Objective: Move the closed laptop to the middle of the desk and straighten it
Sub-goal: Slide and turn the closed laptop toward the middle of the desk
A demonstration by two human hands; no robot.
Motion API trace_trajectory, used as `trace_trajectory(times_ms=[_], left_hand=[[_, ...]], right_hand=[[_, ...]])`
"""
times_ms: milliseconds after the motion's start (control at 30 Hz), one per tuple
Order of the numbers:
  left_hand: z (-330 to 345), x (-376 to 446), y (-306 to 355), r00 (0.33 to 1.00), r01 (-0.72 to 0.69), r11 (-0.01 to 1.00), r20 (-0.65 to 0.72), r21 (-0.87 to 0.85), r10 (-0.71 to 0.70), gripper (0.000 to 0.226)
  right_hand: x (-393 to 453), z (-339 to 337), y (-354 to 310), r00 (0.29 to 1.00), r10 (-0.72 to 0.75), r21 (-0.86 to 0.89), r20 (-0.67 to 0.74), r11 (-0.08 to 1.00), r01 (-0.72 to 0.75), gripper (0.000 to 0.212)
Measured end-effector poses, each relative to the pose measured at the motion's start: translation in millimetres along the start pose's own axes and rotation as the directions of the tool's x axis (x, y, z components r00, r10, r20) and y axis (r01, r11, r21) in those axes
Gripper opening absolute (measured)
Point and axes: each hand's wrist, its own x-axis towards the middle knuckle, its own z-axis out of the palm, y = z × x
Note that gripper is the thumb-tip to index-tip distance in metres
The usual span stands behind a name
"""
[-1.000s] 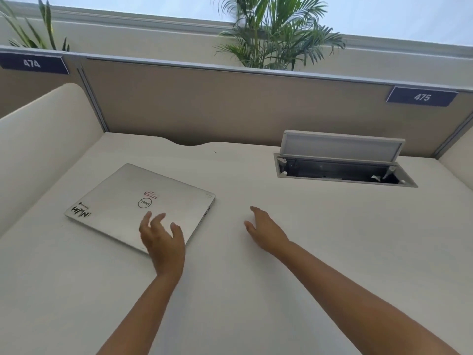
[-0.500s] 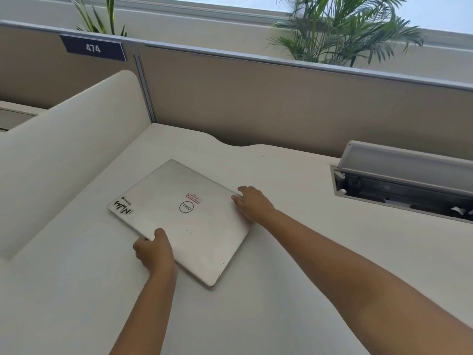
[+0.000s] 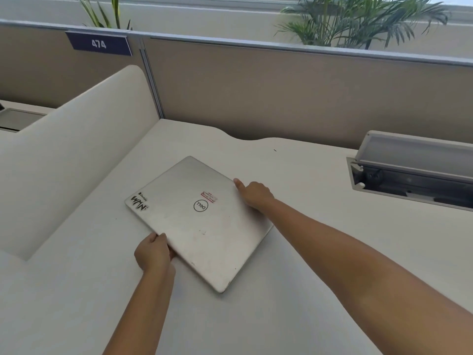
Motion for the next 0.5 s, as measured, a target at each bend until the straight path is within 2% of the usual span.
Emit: trace_trajectory(times_ms=[100,233,333,500], left_hand=[[1,-3,2,1.0,0.029,0.999,0.012,-0.037,-0.029,0.015],[-1,-17,-3,0.996,0.079,0.996,0.046,-0.045,-0.077,0.033],[0,-36,-9,0.996,0.083,0.996,0.048,-0.036,-0.081,0.03],[0,-71,-22,0.992,0.075,0.996,0.104,-0.039,-0.07,0.023]], right_hand=[[-7,-1,13,1.0,-0.019,0.018,0.005,1.0,0.019,0.071],[-23,-3,37,0.999,-0.029,0.031,-0.028,0.999,0.03,0.065],[-38,-8,58,0.997,-0.035,0.06,-0.063,0.997,0.039,0.06],[-64,-19,93,0.996,0.007,0.083,-0.089,0.997,0.001,0.067]])
